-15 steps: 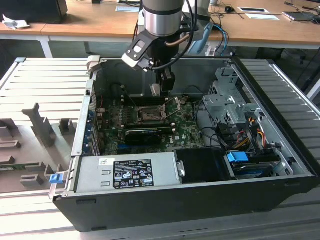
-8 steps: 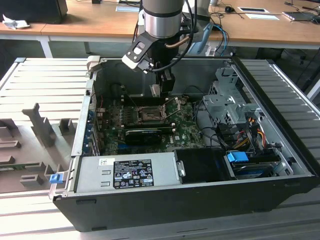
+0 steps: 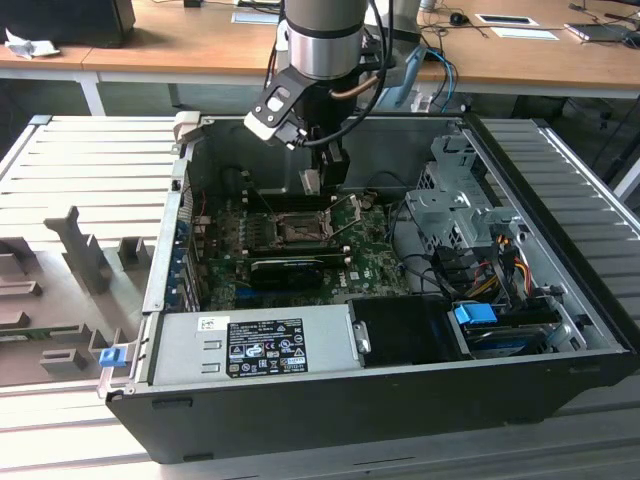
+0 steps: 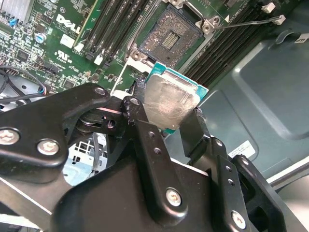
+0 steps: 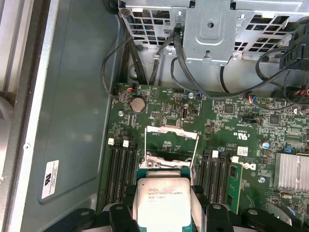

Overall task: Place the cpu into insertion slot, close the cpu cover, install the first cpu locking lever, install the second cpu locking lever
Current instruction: 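Place the cpu into insertion slot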

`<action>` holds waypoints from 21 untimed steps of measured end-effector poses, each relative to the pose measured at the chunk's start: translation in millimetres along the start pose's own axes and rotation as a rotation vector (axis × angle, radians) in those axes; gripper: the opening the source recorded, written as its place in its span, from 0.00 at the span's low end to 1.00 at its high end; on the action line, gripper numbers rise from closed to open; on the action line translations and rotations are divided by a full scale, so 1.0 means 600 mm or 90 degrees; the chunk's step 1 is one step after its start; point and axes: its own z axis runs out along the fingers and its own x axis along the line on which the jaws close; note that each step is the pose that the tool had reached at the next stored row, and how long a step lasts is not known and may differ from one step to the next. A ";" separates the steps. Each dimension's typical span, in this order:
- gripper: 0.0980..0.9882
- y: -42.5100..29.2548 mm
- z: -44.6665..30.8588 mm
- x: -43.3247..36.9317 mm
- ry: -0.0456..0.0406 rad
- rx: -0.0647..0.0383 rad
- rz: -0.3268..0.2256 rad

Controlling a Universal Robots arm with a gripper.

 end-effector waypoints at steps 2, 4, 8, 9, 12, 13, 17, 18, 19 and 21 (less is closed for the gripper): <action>0.48 0.000 0.002 0.000 0.0010 0.000 0.001; 0.48 -0.001 0.005 -0.001 0.0004 -0.003 0.002; 0.48 -0.004 0.010 -0.001 -0.0006 -0.015 0.000; 0.48 -0.007 0.012 -0.001 -0.0009 -0.015 0.003; 0.48 -0.011 0.017 -0.001 -0.0019 -0.016 0.012; 0.48 -0.013 0.021 -0.001 -0.0028 -0.017 0.020; 0.48 -0.014 0.033 -0.003 -0.0073 -0.022 0.059; 0.48 -0.015 0.036 -0.003 -0.0082 -0.023 0.066; 0.48 -0.016 0.040 -0.003 -0.0091 -0.023 0.070; 0.48 -0.037 0.050 -0.003 -0.0101 -0.022 0.071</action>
